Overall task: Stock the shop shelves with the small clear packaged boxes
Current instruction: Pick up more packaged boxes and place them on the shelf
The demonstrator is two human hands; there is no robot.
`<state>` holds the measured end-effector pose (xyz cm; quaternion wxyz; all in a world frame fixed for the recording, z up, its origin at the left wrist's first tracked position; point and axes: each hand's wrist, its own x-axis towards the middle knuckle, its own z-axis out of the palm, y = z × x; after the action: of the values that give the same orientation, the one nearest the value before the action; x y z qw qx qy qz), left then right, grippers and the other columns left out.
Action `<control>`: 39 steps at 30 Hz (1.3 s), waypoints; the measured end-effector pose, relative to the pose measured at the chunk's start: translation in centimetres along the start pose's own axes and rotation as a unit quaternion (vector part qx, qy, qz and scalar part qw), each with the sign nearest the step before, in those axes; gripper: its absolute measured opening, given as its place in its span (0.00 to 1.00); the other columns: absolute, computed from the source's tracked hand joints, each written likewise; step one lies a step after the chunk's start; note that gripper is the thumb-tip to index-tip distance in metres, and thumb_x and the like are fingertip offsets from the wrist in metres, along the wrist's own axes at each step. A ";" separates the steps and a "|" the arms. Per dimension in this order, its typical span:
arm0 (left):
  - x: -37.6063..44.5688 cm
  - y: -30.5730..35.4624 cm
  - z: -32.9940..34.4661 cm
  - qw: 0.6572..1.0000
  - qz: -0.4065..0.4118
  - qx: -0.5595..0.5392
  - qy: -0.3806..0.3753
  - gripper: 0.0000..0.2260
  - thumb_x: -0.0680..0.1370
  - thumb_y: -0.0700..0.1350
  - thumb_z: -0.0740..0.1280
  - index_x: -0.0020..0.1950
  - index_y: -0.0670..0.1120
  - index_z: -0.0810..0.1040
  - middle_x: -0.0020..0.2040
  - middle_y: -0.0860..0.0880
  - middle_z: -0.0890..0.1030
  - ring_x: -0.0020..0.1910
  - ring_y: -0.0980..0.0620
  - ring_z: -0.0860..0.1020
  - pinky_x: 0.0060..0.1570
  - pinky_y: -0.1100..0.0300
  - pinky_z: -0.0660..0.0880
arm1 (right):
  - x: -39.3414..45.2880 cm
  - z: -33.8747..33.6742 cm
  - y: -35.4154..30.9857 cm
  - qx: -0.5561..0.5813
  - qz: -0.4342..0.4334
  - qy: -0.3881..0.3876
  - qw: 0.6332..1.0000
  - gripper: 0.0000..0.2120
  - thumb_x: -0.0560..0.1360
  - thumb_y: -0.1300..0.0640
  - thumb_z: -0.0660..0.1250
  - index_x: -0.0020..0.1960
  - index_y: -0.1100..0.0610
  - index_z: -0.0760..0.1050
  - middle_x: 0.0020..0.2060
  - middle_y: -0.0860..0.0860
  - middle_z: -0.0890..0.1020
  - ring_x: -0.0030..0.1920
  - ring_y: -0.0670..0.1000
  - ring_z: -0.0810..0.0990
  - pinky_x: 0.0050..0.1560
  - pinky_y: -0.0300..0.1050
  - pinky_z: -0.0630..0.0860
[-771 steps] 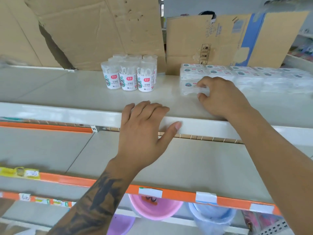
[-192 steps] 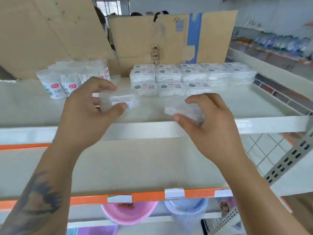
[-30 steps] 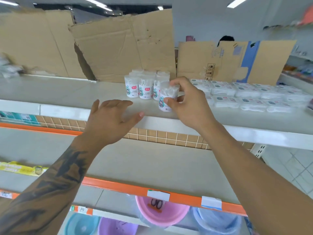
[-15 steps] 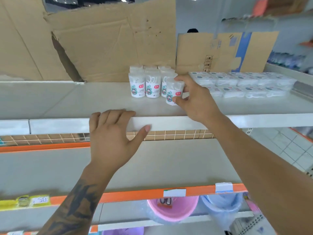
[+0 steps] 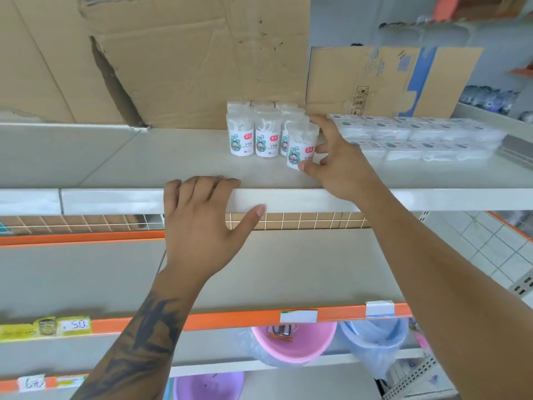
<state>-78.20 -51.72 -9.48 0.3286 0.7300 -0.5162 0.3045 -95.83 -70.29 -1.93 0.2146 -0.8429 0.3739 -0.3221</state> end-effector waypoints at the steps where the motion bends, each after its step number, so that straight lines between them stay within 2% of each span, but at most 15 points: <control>1: 0.0 0.1 -0.1 1.000 -0.002 0.002 -0.003 0.26 0.78 0.70 0.62 0.62 0.51 0.81 0.59 0.52 0.81 0.61 0.45 0.76 0.71 0.46 0.61 | -0.2 0.0 0.0 -0.005 -0.006 0.023 1.000 0.35 0.76 0.47 0.72 0.76 0.33 0.56 0.56 0.46 0.79 0.57 0.50 0.80 0.56 0.49 0.77; 4: 0.1 0.4 -0.4 1.000 -0.012 0.013 -0.022 0.25 0.78 0.70 0.62 0.63 0.53 0.80 0.60 0.52 0.80 0.64 0.46 0.74 0.75 0.44 0.58 | -1.0 0.3 0.2 -0.045 -0.039 0.126 0.990 0.30 0.76 0.43 0.67 0.75 0.40 0.60 0.59 0.49 0.80 0.58 0.55 0.78 0.53 0.53 0.78; 7: 0.0 0.5 -0.5 0.999 -0.006 0.029 -0.033 0.26 0.79 0.69 0.62 0.66 0.52 0.78 0.62 0.52 0.79 0.66 0.45 0.74 0.76 0.41 0.56 | -1.8 1.0 0.5 -0.092 -0.106 0.216 0.966 0.26 0.78 0.44 0.64 0.73 0.50 0.68 0.60 0.55 0.80 0.59 0.61 0.76 0.53 0.54 0.75; 9: -0.2 0.6 -0.7 0.998 -0.006 0.039 -0.046 0.27 0.80 0.68 0.62 0.69 0.52 0.76 0.65 0.52 0.78 0.69 0.45 0.72 0.76 0.39 0.55 | -2.8 1.9 0.9 -0.127 -0.155 0.259 0.945 0.23 0.78 0.45 0.64 0.70 0.54 0.73 0.60 0.55 0.80 0.58 0.62 0.77 0.55 0.54 0.72; 11: -0.6 0.7 -1.0 0.996 -0.013 0.051 -0.066 0.28 0.80 0.68 0.60 0.73 0.51 0.73 0.70 0.51 0.75 0.74 0.43 0.68 0.77 0.38 0.53 | -4.2 3.1 1.3 -0.156 -0.196 0.277 0.928 0.21 0.80 0.45 0.63 0.68 0.54 0.75 0.64 0.54 0.79 0.63 0.61 0.77 0.59 0.55 0.71; 15: -2.2 0.9 -2.4 0.994 -0.018 0.061 -0.092 0.30 0.81 0.66 0.59 0.78 0.52 0.67 0.77 0.49 0.69 0.79 0.42 0.61 0.76 0.36 0.54 | -7.7 5.6 0.8 -0.177 -0.228 0.250 0.924 0.20 0.81 0.45 0.63 0.69 0.54 0.76 0.72 0.58 0.73 0.70 0.62 0.72 0.68 0.58 0.68; 19: -3.4 -0.2 -4.6 0.996 -0.004 0.040 -0.076 0.26 0.80 0.62 0.63 0.74 0.51 0.73 0.74 0.49 0.72 0.76 0.42 0.67 0.74 0.34 0.58 | -10.1 6.6 -1.6 -0.204 -0.198 0.225 0.932 0.21 0.81 0.43 0.64 0.70 0.53 0.75 0.75 0.60 0.68 0.71 0.64 0.70 0.69 0.59 0.65; 23: -6.1 -3.1 -7.5 0.996 -0.012 0.026 -0.081 0.24 0.79 0.62 0.64 0.72 0.52 0.75 0.72 0.48 0.75 0.73 0.41 0.70 0.73 0.34 0.60 | -14.1 9.1 -5.0 -0.217 -0.210 0.187 0.935 0.22 0.80 0.44 0.66 0.71 0.52 0.75 0.77 0.60 0.66 0.72 0.64 0.69 0.70 0.60 0.64; 29: -11.1 -12.9 -12.8 0.988 -0.049 0.041 -0.137 0.23 0.79 0.62 0.60 0.70 0.55 0.75 0.71 0.47 0.75 0.72 0.41 0.71 0.72 0.33 0.61 | -18.6 15.4 -13.3 -0.182 -0.190 0.175 0.949 0.23 0.79 0.44 0.68 0.71 0.50 0.75 0.78 0.58 0.65 0.73 0.62 0.66 0.73 0.58 0.63; 39: -16.7 -29.9 -22.6 0.984 -0.083 0.069 -0.142 0.24 0.79 0.63 0.60 0.70 0.54 0.76 0.70 0.46 0.77 0.71 0.39 0.73 0.71 0.32 0.62 | -23.0 28.8 -28.7 -0.133 -0.198 0.125 0.963 0.25 0.79 0.43 0.67 0.73 0.50 0.73 0.76 0.57 0.67 0.72 0.61 0.69 0.70 0.58 0.67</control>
<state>-56.75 -17.02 -13.99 0.2247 0.8273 -0.4727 0.2041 -73.21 -31.11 -13.60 -0.0163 -0.8743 0.2626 -0.4080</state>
